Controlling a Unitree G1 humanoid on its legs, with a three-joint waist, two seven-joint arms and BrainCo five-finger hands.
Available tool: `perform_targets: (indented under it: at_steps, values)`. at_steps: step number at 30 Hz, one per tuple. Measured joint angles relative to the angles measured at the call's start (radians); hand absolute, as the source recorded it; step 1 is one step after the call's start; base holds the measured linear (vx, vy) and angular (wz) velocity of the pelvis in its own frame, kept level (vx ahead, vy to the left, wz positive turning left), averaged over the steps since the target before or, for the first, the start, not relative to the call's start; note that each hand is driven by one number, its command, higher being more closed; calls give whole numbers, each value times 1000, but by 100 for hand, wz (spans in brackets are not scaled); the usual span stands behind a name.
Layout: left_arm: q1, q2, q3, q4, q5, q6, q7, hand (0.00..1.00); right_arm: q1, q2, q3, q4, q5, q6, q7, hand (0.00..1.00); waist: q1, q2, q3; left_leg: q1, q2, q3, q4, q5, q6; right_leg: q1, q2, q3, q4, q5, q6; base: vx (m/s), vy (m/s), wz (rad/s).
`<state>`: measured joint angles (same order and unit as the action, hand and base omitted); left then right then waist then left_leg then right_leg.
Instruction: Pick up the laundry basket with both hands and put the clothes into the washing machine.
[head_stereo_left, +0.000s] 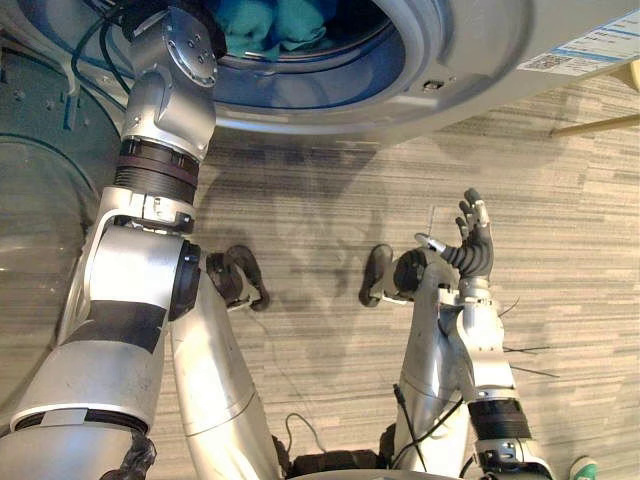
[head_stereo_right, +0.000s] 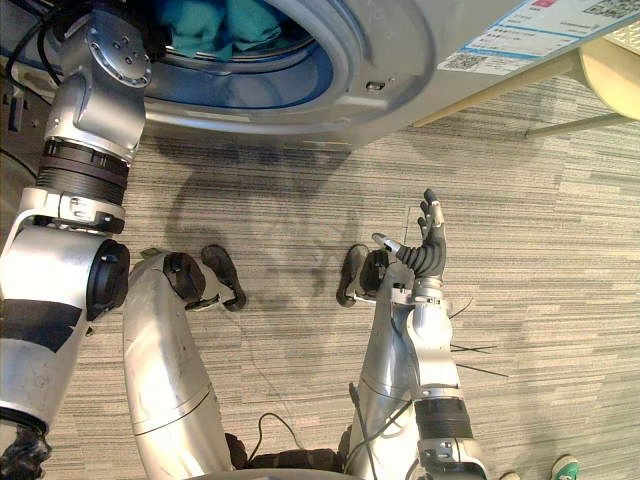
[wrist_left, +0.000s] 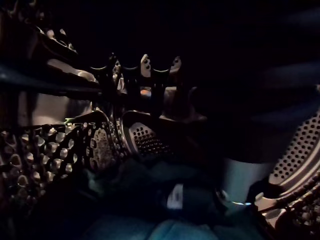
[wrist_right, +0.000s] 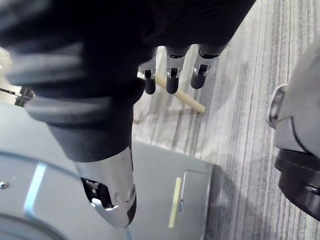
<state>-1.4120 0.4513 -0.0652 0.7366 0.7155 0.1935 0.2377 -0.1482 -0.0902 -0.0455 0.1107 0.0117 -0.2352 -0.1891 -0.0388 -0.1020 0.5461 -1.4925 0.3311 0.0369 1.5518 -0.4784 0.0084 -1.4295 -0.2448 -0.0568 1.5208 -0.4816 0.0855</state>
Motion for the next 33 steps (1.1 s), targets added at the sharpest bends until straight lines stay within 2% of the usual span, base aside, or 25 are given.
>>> perform_targets:
  at_steps: [3, 5, 8, 10, 11, 13, 16, 18, 21, 23, 25, 27, 29, 31, 33]
  values:
    - [0, 0, 38, 0, -19, 0, 3, 0, 6, -1, 27, 8, 0, 6, 16, 0, 1, 0, 0, 29, -1, 1, -21, 4, -7, 26, 1, -7, -16, 1, -2, 52, -41, 3]
    - [5, -6, 41, -5, -66, -4, 10, 0, 15, 2, 43, 20, -1, 7, 18, 0, 2, 1, -1, 50, -4, -2, -40, 8, -14, 51, 1, -16, -31, 0, -2, 51, -39, 6]
    - [124, -56, 97, -107, -176, -18, 42, 0, 45, 8, 48, 34, -4, 24, 17, 0, 3, 3, -2, 120, -19, -1, -89, 21, -22, 125, -2, -28, -70, 0, -4, 54, -45, 16]
    - [319, -107, 118, -224, -300, -52, 75, 0, 55, 15, 45, 55, -15, 49, 15, 0, 9, 4, -4, 212, -22, 9, -156, 38, -32, 215, -3, -42, -127, 1, -6, 56, -68, 17]
    - [369, -125, 121, -248, -328, -57, 77, 0, 59, 18, 43, 61, -21, 54, 14, 0, 14, 5, -5, 237, -25, 9, -174, 43, -37, 242, -4, -49, -143, 3, -9, 45, -93, 19]
    - [615, -238, 150, -354, -409, -87, 98, 0, 83, 31, 30, 70, -32, 85, 13, 0, 28, 11, -9, 351, -37, 12, -262, 64, -53, 358, -6, -74, -213, 4, -16, 41, -103, 25]
    - [891, -345, 151, -416, -470, -100, 96, 0, 104, 43, -7, 72, -43, 111, 11, 0, 54, 17, -22, 492, -44, 27, -373, 90, -69, 494, -4, -94, -305, 9, -26, 61, -87, 22]
    - [1135, -425, 152, -426, -501, -109, 91, 0, 125, 44, -36, 110, -44, 134, -3, 0, 63, 24, -98, 590, -56, 37, -477, 124, -87, 594, -4, -128, -389, 18, -39, 106, -94, 22]
    - [1313, -460, 146, -421, -528, -122, 64, 0, 141, 44, -57, 159, -41, 155, -6, 0, 77, 43, -125, 746, -58, 54, -599, 148, -104, 748, 3, -159, -502, 39, -46, 146, -48, 5]
    - [1383, -458, 144, -388, -530, -141, 44, 0, 166, 45, -63, 209, -39, 168, -6, 0, 84, 47, -153, 856, -68, 79, -695, 177, -109, 843, 9, -164, -585, 60, -41, 124, -18, 1]
    - [1446, -456, 145, -270, -525, -157, 22, 0, 200, 50, -66, 300, -10, 173, -6, 0, 81, 67, -213, 1003, -68, 126, -846, 219, -113, 969, 36, -166, -741, 118, -32, 175, 23, -24]
    - [1467, -456, 145, -195, -512, -160, 1, 0, 225, 62, -85, 350, 20, 174, -5, 0, 80, 74, -250, 1074, -68, 159, -932, 243, -112, 1026, 50, -165, -832, 155, -25, 132, 32, -31]
    - [1477, -456, 149, -97, -499, -162, -21, 0, 249, 78, -111, 426, 46, 175, -4, 0, 79, 82, -298, 1156, -71, 199, -1042, 277, -112, 1094, 66, -159, -955, 207, -15, 131, 32, -33]
    - [1476, -451, 148, 44, -475, -162, -39, 0, 252, 77, -145, 564, 78, 177, -4, 0, 63, 87, -352, 1265, -97, 247, -1210, 337, -110, 1186, 85, -147, -1131, 286, -1, 167, 67, -30]
    - [1472, -437, 148, 103, -468, -162, -42, 0, 241, 67, -161, 647, 102, 178, -3, 0, 53, 90, -375, 1335, -118, 284, -1316, 381, -110, 1233, 95, -124, -1245, 345, 6, 164, 76, -49]
